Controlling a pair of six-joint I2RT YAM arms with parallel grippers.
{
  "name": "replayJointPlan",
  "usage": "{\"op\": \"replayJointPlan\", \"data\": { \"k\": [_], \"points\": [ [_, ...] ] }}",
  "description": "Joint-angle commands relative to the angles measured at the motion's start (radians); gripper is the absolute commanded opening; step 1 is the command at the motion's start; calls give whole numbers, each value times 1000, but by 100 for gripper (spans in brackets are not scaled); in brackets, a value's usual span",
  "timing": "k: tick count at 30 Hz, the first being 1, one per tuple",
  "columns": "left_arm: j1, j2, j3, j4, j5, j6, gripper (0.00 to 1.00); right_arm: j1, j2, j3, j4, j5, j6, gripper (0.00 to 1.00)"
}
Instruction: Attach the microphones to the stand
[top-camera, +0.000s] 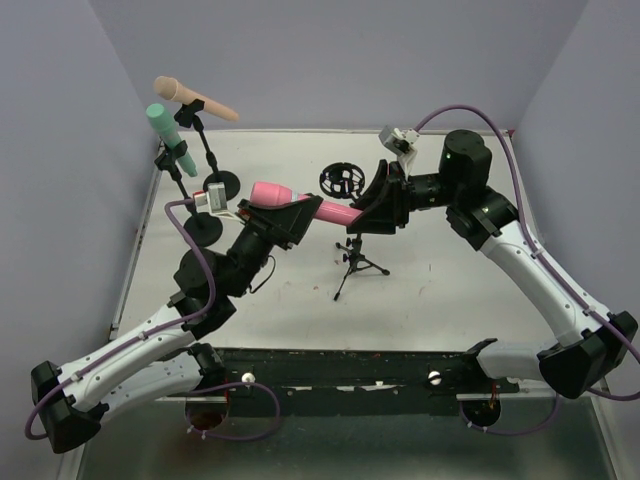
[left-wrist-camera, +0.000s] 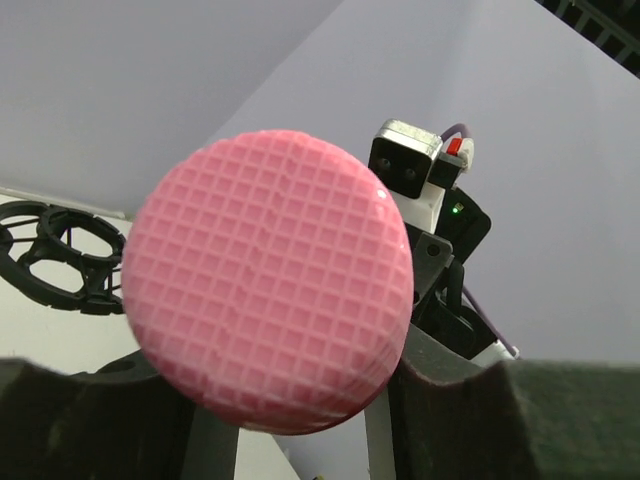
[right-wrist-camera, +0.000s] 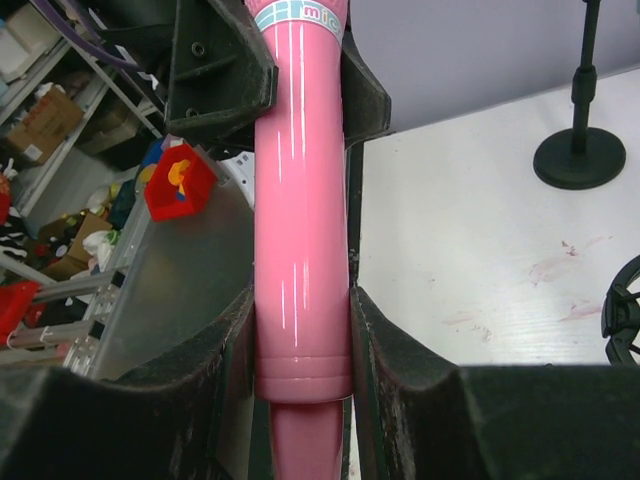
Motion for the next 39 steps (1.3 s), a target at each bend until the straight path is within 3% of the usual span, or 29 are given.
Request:
{"op": "replayJointPlan", "data": {
  "k": [1,4,6,7,8,11,17,24,35,39],
  "points": [
    [-7,-11,21,47,-5,47,24,-16,3,-17,29,52,37,26],
    [-3,-14,47,31,-1,108,0,-18,-6,-26,52,3,48,37],
    [9,-19,76,-18,13,147,0,-18,-16,-23,50,-11,46,63],
    [19,-24,91,-43,30,168,0,-18,-20,-14,31,-5,31,86],
    [33,-27,116,-90,57,189,0,-25,-28,-3,-2,0,2,100],
    [91,-25,215,-252,145,260,0,-67,-52,43,-83,27,-78,100],
    [254,53,520,-578,333,370,0,-266,-121,58,-152,66,-149,100],
    [265,320,1017,-967,337,605,0,-351,-218,-155,-140,261,-329,100],
    [251,764,1622,-1341,297,760,0,-377,-229,-452,0,169,-448,100],
    [236,832,1701,-1375,269,805,0,-452,-224,-545,86,92,-420,100]
  ]
}}
